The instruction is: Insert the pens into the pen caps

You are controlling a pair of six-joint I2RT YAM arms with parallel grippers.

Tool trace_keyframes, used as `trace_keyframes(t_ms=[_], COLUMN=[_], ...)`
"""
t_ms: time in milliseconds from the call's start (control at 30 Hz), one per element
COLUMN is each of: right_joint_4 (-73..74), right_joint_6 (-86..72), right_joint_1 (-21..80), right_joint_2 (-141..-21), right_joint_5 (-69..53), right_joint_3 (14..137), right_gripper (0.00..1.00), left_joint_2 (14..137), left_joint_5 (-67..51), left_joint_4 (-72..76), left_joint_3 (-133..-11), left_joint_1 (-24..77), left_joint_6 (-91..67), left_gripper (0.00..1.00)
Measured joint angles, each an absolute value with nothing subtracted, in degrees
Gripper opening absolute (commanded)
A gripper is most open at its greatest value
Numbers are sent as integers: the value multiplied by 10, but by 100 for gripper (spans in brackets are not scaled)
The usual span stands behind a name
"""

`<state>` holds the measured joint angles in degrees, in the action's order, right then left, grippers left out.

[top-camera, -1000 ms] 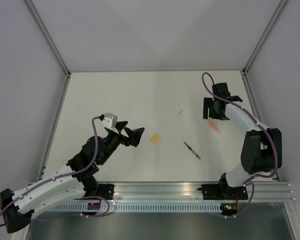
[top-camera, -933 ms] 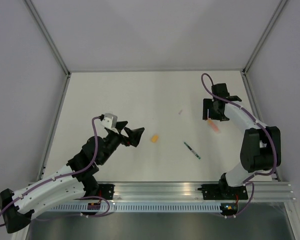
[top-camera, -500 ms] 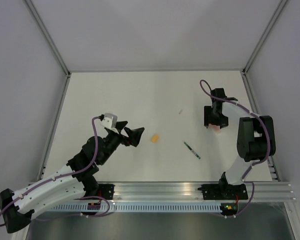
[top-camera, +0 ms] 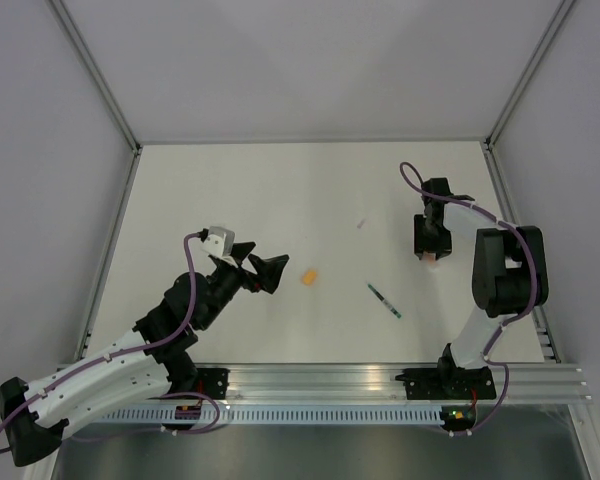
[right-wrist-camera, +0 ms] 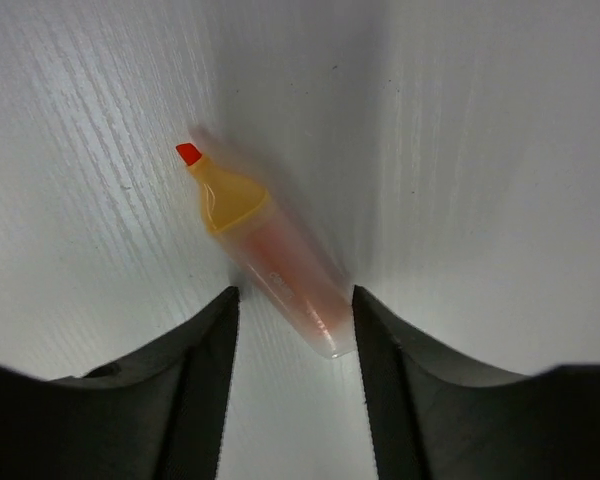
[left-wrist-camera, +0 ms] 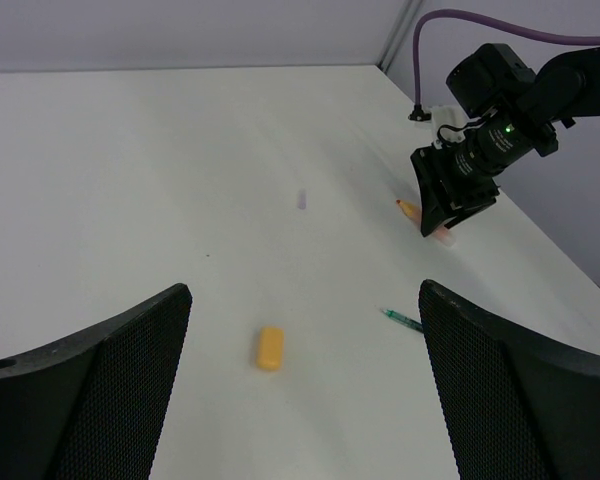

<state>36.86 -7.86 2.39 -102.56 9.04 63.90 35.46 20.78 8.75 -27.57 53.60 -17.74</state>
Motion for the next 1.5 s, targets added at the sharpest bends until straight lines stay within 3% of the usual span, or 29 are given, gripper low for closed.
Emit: trace_keyframes(t_ms=[300,567,767,1067,1300,1500], right_joint_4=[369,376,307,142,86,19], right_joint_6=[-81,-104,-130,-193,-233,-259], right_joint_1=[23,74,223,398,480,547], right_joint_2=[-1028,-991,-818,-561,-501,-532], right_joint_5=[89,58,25,-20,-4,33], right_joint_3=[641,658,638,432,354,350], right_gripper=[0,0,0,0,0,0], left_joint_2=[355,378,435,465,477,507], left_joint_5=[207,183,145,74,69,69], left_joint_4=[88,93,80,70,74,70], left_joint_3=[-276,-276,-292,-313,-313,-320], left_joint_1=[536,536,536,536,536,536], left_joint_6=[-178,-192,-226,-281,-306,-318], left_gripper=[100,99,97,96,90,86])
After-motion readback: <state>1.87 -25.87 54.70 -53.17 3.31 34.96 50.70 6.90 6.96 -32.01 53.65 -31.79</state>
